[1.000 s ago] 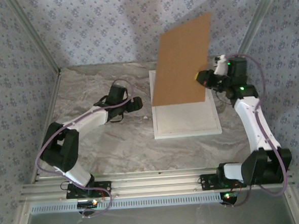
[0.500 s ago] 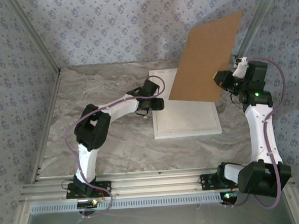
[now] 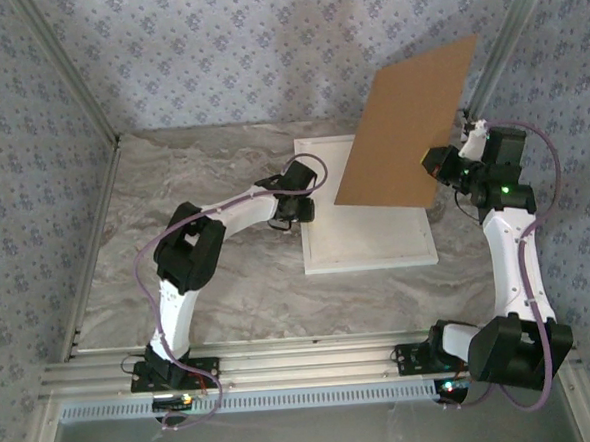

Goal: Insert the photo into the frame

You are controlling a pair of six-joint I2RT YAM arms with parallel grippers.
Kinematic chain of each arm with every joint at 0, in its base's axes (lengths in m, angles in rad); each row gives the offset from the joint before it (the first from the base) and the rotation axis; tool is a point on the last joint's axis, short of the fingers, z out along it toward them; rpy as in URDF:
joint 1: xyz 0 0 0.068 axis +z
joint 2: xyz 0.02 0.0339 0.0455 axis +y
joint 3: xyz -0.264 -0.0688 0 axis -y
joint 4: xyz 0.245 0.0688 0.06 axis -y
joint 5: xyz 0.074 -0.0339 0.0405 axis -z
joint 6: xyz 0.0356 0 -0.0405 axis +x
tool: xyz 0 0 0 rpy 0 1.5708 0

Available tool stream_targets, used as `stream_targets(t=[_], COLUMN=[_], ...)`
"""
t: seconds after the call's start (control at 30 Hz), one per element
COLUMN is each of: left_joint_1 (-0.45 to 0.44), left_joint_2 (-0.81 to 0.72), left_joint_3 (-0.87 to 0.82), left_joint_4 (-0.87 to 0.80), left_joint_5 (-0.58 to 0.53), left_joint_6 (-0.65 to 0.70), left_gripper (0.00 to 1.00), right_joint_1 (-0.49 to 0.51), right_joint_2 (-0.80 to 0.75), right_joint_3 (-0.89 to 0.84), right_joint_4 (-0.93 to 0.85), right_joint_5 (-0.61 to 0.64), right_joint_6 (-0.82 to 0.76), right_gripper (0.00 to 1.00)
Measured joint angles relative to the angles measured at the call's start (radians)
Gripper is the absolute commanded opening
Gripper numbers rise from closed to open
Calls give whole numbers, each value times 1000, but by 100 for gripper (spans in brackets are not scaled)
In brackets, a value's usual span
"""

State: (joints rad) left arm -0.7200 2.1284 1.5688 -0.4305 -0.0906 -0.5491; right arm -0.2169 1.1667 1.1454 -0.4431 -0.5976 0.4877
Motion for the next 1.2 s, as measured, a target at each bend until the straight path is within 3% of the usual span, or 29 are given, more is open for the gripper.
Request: stream_targets(t=[0.2,0.7,0.8,0.87,1.07,1.2], left_joint_1=[1,113,121,125,143,168], left_joint_2=[-6,-168,-187,-196,-220,-282], left_joint_3=[-21,-268,-292,-303,-312,-320], left_joint_4=[31,115,116,111,84,82], left_joint_5=[-5,-19,-30,-35,-36,-27], left_joint_6=[1,-1,1,4,-2,-5], left_gripper=[31,30,40,58,98,98], right_joint_1=[0,5,14,25,58,81], right_joint_2=[-2,-8,-4,6,39,63], right_joint_3=[-1,-24,-25,-25,-25,-23], right_joint_4=[1,6,13,26,40,49], right_joint_5=[1,0,0,0,8,11], right_joint_6=[-7,-7,-6,-6,-6,-6], right_gripper=[0,0,0,0,0,0])
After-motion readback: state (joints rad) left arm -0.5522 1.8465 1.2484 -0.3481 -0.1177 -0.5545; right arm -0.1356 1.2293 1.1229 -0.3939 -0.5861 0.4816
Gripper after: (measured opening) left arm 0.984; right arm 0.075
